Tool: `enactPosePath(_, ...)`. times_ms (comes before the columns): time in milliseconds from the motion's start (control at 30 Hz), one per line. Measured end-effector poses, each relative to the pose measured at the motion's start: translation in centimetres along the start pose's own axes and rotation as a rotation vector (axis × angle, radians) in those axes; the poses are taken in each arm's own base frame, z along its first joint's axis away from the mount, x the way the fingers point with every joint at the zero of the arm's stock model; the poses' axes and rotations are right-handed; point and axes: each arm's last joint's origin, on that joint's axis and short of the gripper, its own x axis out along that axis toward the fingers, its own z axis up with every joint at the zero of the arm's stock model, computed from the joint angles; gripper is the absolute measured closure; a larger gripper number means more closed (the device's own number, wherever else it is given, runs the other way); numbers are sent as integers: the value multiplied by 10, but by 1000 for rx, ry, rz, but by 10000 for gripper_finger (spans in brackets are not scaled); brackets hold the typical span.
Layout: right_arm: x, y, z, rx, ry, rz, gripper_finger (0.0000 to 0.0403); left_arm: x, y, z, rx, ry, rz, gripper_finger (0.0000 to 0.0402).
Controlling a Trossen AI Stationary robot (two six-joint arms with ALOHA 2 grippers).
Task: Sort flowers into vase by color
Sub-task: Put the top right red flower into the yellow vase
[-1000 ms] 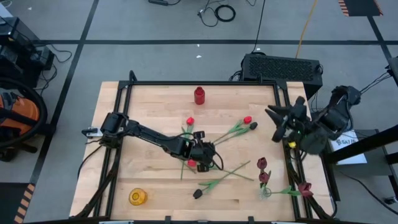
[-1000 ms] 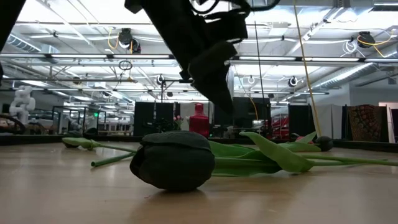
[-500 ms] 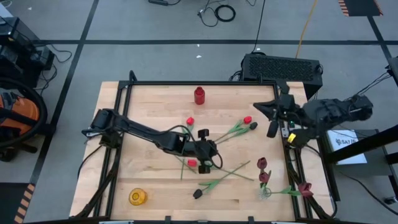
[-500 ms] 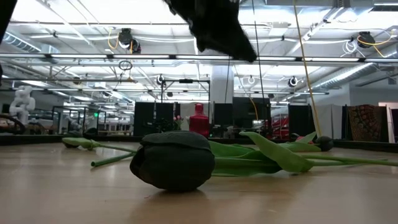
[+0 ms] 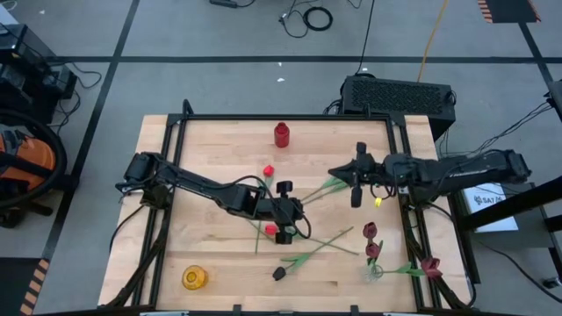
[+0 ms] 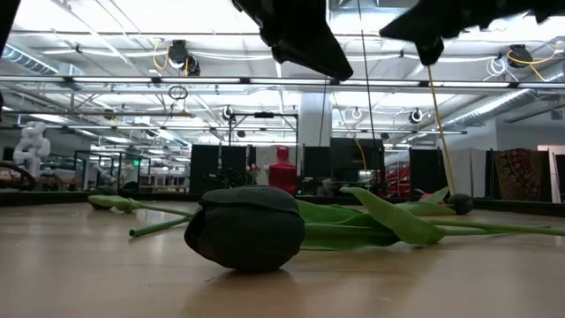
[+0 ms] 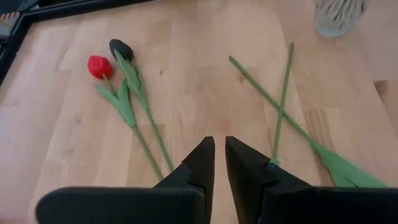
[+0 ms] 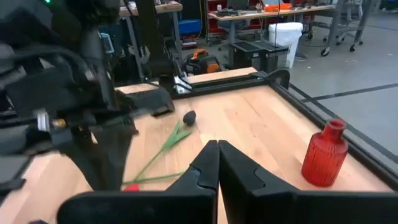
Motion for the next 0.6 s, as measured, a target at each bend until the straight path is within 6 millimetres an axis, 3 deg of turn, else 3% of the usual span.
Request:
enactPosePath(267, -1, -7, -42, -14, 21, -9, 403, 6, 2, -12, 19, 38, 11, 355)
enactPosePath(600, 2, -20, -39, -39, -3, -53, 403, 17, 19, -35, 37, 123, 45, 355)
